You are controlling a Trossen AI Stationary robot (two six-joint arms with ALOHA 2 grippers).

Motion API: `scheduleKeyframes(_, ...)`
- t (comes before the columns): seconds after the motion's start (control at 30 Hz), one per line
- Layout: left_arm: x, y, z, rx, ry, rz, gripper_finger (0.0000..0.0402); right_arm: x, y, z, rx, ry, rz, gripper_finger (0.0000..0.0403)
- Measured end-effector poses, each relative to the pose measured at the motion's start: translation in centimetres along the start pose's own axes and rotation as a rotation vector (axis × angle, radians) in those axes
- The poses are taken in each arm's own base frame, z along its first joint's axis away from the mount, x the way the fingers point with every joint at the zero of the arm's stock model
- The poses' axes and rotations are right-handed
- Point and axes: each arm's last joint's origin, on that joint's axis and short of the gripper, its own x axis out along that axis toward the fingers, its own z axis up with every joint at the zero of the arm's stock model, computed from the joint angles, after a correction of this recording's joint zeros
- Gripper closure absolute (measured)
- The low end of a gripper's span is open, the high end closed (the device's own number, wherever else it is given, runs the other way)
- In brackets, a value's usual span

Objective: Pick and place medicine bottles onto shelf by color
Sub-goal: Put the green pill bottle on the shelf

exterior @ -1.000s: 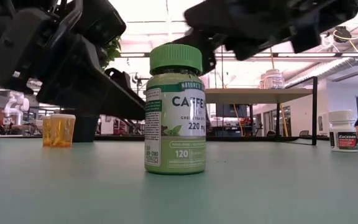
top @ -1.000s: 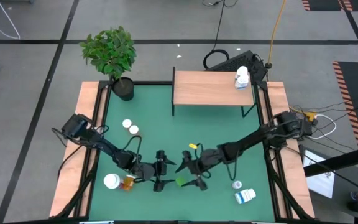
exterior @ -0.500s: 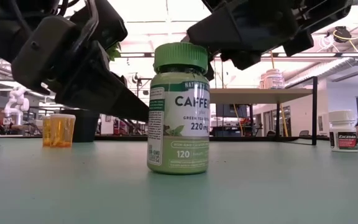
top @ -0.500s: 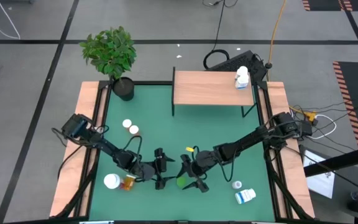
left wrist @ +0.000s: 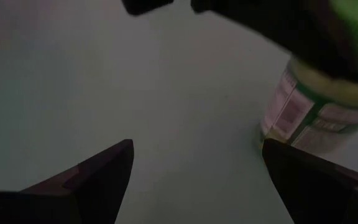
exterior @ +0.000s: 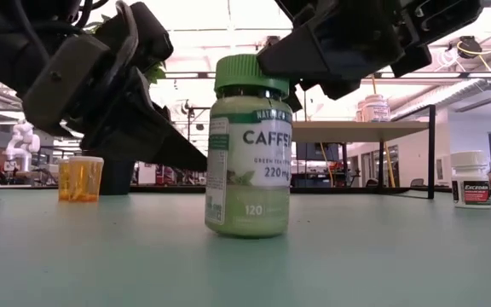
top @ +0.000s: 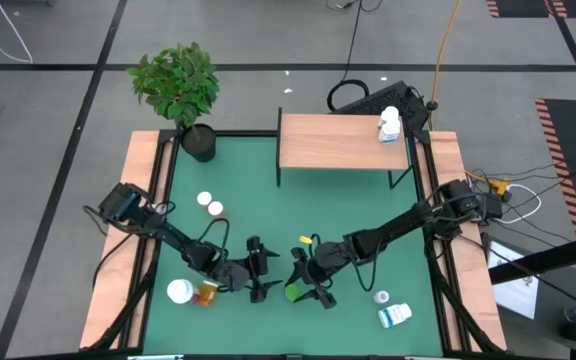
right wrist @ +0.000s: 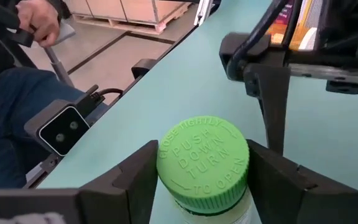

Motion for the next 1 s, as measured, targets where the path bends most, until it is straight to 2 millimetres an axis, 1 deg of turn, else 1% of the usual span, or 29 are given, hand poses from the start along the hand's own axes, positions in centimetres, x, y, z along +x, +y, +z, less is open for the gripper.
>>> scheduleKeyframes(0.1, 0.0, 0.1, -0.1, -0.022, 0.007, 0.009, 0.0041, -0.8, -0.5, 0.7, -0.012, -0.009, -0.008, 0.0194)
scheduleKeyframes(0.2, 0.0, 0.1, -0.1, -0.022, 0.009, 0.009, 0.0041, -2.1, -1.0, 1.7, -0.01, -0.013, 0.011, 0.0198)
scheduleKeyframes(0.33, -0.1, 0.0, -0.5, -0.051, 0.042, 0.013, 0.0041, -4.5, -1.3, 3.3, -0.021, 0.006, -0.022, 0.0198)
scheduleKeyframes(0.47, -0.5, -0.8, -0.8, -0.072, 0.049, -0.007, 0.0041, -7.5, -1.4, 4.7, -0.012, 0.039, -0.118, 0.0197)
scheduleKeyframes(0.57, -0.7, -1.0, -0.8, -0.031, 0.047, -0.015, 0.0041, -9.9, -1.3, 5.8, -0.002, 0.041, -0.15, 0.0198)
scheduleKeyframes(0.7, -0.2, -0.2, -0.5, 0.035, 0.034, 0.011, 0.0041, -13.7, -1.1, 6.8, 0.007, 0.07, -0.284, 0.0196)
scheduleKeyframes(0.8, 0.4, 1.0, 0.0, 0.07, 0.025, 0.045, 0.0041, -17.1, -1.2, 7.2, 0.027, 0.095, -0.41, 0.0195)
scheduleKeyframes(1.0, 1.9, 4.1, 0.6, 0.056, 0.047, 0.087, 0.0041, -24.0, -1.4, 6.7, 0.133, 0.151, -0.719, 0.0194)
